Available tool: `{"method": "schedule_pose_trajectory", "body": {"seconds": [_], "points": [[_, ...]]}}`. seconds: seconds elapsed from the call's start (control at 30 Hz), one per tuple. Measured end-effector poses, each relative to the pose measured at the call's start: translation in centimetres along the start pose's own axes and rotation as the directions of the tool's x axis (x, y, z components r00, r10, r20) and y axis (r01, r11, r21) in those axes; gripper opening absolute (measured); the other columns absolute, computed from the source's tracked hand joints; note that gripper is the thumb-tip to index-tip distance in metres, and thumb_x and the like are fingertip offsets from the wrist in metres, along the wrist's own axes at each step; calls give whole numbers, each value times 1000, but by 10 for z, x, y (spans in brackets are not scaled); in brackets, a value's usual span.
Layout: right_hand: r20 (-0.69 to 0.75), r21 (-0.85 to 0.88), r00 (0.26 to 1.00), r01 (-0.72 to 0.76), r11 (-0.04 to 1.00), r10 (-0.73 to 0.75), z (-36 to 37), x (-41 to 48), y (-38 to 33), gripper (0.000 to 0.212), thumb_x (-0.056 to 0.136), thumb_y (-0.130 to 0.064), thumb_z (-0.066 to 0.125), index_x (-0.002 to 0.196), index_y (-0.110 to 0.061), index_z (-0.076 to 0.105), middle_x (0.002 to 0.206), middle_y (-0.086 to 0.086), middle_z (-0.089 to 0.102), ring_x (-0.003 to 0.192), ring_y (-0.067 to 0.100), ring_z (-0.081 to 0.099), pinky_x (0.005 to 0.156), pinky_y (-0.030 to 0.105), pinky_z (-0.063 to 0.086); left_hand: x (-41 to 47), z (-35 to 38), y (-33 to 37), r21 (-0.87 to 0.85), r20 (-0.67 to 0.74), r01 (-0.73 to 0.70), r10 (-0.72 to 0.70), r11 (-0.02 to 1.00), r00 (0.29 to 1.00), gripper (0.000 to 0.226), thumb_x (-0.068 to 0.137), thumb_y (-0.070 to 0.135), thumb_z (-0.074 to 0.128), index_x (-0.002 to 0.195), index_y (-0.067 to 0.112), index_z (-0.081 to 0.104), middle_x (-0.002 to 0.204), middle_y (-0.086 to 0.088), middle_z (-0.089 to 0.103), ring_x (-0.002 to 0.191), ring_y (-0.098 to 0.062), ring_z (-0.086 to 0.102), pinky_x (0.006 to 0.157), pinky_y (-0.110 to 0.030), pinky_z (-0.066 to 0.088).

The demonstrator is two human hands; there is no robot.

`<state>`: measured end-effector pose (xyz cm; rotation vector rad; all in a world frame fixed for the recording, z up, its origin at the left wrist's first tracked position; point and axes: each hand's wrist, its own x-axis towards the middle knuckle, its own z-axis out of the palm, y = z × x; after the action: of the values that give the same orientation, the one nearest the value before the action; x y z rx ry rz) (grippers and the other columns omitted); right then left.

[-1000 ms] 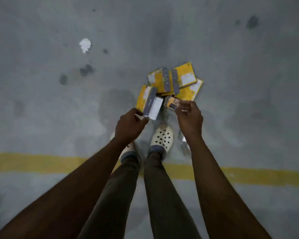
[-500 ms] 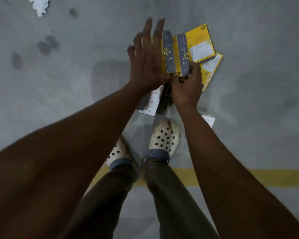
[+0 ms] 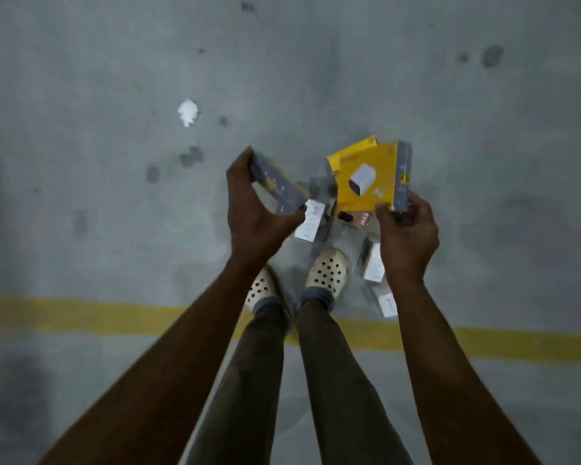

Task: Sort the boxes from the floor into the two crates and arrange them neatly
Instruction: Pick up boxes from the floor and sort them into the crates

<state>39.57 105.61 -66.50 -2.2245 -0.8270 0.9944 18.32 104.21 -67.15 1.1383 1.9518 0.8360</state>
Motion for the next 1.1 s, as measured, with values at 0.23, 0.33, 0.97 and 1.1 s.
{"method": "schedule_pose_trajectory", "body": {"seconds": [0.23, 0.33, 0.97, 1.1], "points": [[334, 16, 938, 92, 996, -93, -83, -162, -138, 43, 82, 0, 80, 122, -5, 66, 97, 6, 73, 72, -17, 64, 70, 5, 48, -131, -178, 121, -10, -206, 148, -147, 989, 968, 110, 60, 28, 97, 149, 9, 35, 144, -2, 44, 131, -19, 50, 103, -44, 48], [506, -2, 838, 237, 971, -204, -98, -232, -190, 44, 81, 1, 80, 122, -4, 67, 96, 7, 73, 71, -18, 64, 69, 1, 45, -190, -249, 158, -23, -302, 171, -170, 985, 938, 109, 59, 30, 95, 148, 9, 36, 145, -3, 44, 133, -24, 49, 103, -47, 47], [878, 479, -331, 623, 618, -346, -111, -833, -143, 39, 78, -19, 88, 113, -22, 72, 83, -7, 76, 72, 4, 72, 73, 30, 62, -737, -514, 117, -261, -965, 395, -247, 881, -88, 101, 58, 9, 91, 145, -1, 41, 149, -13, 43, 143, -25, 41, 112, -26, 38], [757, 622, -591, 523, 582, -278, -140, -957, -84, 41, 78, -21, 89, 114, -29, 71, 85, -10, 76, 72, 8, 73, 76, 37, 62, -842, -536, 112, -320, -926, 478, -162, 818, -342, 99, 58, 8, 87, 146, 0, 42, 149, -13, 43, 143, -27, 41, 113, -35, 41]]}}
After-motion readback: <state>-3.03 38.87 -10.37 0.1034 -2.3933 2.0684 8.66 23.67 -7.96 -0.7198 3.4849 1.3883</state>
